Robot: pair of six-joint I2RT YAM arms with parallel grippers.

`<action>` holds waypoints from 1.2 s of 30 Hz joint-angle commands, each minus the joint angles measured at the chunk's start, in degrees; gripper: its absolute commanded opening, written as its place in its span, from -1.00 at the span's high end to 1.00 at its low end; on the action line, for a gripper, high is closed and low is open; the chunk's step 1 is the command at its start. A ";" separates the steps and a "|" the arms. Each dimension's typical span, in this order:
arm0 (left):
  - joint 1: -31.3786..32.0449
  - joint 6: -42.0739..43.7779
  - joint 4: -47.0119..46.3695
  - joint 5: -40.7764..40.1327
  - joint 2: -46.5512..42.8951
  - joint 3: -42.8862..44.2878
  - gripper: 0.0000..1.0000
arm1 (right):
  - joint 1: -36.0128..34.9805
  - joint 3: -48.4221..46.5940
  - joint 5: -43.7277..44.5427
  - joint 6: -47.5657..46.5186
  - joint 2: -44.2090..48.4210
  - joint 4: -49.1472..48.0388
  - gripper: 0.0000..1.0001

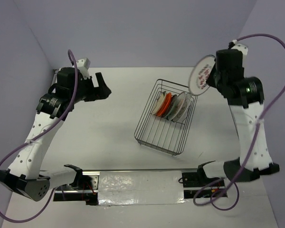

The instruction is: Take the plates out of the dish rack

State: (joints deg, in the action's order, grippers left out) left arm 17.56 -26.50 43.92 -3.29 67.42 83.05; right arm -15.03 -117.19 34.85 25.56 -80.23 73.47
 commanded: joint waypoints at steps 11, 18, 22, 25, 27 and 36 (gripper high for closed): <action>0.28 -12.26 -28.02 40.02 2.54 0.89 -0.99 | -1.76 33.34 -75.36 4.93 16.33 -52.90 1.00; 0.28 -14.20 -31.27 44.26 2.72 -2.36 -0.91 | -3.25 35.26 -76.77 7.65 14.13 -57.38 1.00; 0.19 -9.98 -25.03 40.48 3.95 -1.40 -0.60 | -4.04 36.15 -79.05 10.30 13.08 -60.99 1.00; 0.28 -8.92 -25.02 40.38 4.65 -0.69 0.61 | -5.10 36.15 -78.10 9.95 11.50 -60.12 0.93; 0.19 -8.83 -25.11 38.90 5.09 0.09 1.00 | -5.36 36.85 -77.40 9.95 10.97 -60.03 0.14; -17.90 -16.30 -15.35 16.30 14.30 -3.24 1.00 | -3.87 26.75 -23.27 6.69 5.52 -17.78 -1.00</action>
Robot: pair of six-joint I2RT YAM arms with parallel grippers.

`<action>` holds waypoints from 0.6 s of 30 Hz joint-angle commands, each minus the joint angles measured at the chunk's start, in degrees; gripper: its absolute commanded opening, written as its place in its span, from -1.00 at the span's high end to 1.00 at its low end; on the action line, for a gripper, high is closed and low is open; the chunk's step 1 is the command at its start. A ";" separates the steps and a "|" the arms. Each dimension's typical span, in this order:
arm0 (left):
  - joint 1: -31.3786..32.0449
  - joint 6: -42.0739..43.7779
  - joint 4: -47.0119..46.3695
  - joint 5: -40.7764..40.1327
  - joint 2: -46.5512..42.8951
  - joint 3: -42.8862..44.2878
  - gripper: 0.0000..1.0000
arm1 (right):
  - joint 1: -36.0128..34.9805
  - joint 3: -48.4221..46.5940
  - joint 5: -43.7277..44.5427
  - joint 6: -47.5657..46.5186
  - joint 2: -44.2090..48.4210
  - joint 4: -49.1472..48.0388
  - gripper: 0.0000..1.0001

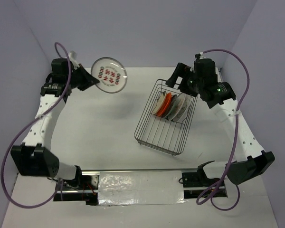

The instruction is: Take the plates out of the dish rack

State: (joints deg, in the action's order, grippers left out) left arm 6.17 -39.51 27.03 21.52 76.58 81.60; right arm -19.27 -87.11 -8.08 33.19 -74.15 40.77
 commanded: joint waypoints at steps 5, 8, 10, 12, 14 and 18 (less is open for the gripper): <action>-12.32 -1.81 -5.83 -5.79 22.07 0.91 1.00 | 0.46 -7.53 30.47 -1.20 0.24 21.61 -1.00; -13.11 -1.45 -6.98 -3.42 32.62 5.92 1.00 | 0.55 -11.93 33.56 -3.30 -2.48 26.45 -1.00; -13.38 -1.63 -7.16 -1.31 36.78 8.73 1.00 | 0.55 -12.56 32.87 -4.36 -3.19 27.43 -1.00; -13.73 -1.63 -6.81 -1.21 40.40 9.71 0.85 | 0.55 -11.77 31.38 -5.94 -3.02 26.38 -1.00; -13.91 -1.63 -6.03 -2.26 42.25 9.89 0.20 | 0.72 -10.71 29.09 -7.00 -3.63 26.72 -1.00; -13.91 -1.36 -2.79 -4.11 44.01 9.10 -0.99 | 0.72 -11.68 29.34 -6.74 -8.19 29.97 -0.99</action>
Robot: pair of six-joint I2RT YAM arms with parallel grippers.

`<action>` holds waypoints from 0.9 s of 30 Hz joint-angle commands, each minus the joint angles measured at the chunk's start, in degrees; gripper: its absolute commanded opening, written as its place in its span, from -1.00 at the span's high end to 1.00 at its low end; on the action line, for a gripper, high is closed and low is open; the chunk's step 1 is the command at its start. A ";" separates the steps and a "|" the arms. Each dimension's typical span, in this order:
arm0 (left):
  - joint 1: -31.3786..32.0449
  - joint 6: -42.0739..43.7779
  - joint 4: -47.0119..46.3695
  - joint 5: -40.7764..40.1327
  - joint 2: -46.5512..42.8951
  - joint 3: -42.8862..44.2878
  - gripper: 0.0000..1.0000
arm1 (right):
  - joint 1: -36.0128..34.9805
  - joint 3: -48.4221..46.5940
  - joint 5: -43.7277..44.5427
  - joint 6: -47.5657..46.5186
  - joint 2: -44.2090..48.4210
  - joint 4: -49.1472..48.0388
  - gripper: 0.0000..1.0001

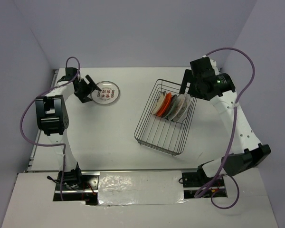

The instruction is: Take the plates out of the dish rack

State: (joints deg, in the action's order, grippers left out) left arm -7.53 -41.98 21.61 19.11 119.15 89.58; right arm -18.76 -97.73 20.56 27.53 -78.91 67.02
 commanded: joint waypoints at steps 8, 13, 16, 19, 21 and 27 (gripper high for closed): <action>-0.29 2.42 18.90 -18.75 -10.40 -3.27 -0.99 | 0.13 4.74 4.41 1.21 -6.60 -1.44 -0.39; 0.06 8.04 22.33 -18.94 -24.54 -4.24 -0.99 | 0.48 9.31 5.37 2.35 -8.71 -4.70 -0.02; 1.81 8.32 22.34 -17.98 -32.45 -7.48 -0.99 | 1.01 12.03 4.50 2.36 -8.89 -7.95 0.01; 4.61 8.05 20.41 -15.60 -38.18 -11.60 -0.99 | 1.27 14.23 3.53 2.01 -9.94 -11.20 0.02; 5.85 8.66 20.05 -15.24 -39.87 -13.37 -0.99 | 1.62 15.02 3.78 2.00 -10.47 -12.71 0.05; 6.91 10.86 23.12 -16.04 -42.16 -14.17 -0.99 | 2.77 16.43 5.98 3.06 -11.88 -13.50 0.38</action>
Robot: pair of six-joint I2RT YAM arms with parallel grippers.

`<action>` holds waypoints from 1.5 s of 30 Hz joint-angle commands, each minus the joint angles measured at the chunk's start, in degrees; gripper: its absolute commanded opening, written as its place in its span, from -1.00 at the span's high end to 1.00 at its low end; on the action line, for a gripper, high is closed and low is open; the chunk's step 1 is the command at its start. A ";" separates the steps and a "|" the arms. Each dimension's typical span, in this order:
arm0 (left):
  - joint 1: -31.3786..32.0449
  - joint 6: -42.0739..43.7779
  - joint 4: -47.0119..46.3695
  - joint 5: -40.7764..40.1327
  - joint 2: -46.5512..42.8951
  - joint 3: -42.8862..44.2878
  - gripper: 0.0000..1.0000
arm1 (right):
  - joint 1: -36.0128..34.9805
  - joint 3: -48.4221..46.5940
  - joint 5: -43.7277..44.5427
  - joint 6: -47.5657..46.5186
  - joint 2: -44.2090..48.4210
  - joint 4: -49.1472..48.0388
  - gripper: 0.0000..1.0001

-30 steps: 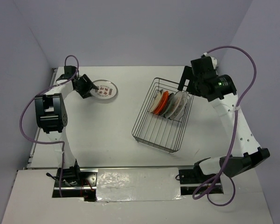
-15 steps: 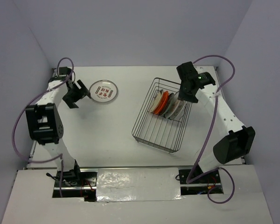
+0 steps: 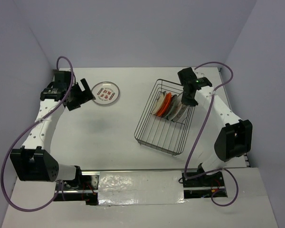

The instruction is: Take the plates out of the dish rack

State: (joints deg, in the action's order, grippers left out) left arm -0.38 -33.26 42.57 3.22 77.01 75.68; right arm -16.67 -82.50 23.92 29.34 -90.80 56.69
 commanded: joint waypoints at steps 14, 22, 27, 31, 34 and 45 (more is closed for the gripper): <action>-0.15 4.16 5.42 -1.73 -0.64 3.42 -0.99 | -0.12 -15.57 10.78 4.41 -0.34 12.80 0.94; -0.06 4.34 4.29 5.19 2.79 11.59 -0.99 | -0.03 -38.69 23.97 -1.30 -0.26 26.02 1.00; 3.71 1.27 -10.78 31.15 5.86 13.97 -0.99 | -0.12 -45.72 22.32 -3.59 2.21 25.93 1.00; 10.30 -5.75 -26.34 41.57 7.01 13.70 -0.99 | -0.56 -37.28 -1.45 -10.77 11.83 9.17 1.00; 15.93 -9.35 -35.84 45.19 8.50 15.02 -0.99 | -0.56 -27.65 -27.53 -13.44 16.00 -5.83 1.00; 18.22 -3.92 -29.73 38.87 11.06 17.93 -0.87 | -1.35 -6.89 -60.30 3.35 17.77 -35.32 1.00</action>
State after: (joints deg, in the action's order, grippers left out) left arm 18.22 -39.57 12.47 42.35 87.53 92.55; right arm -17.80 -89.03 -26.00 27.66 -74.04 36.10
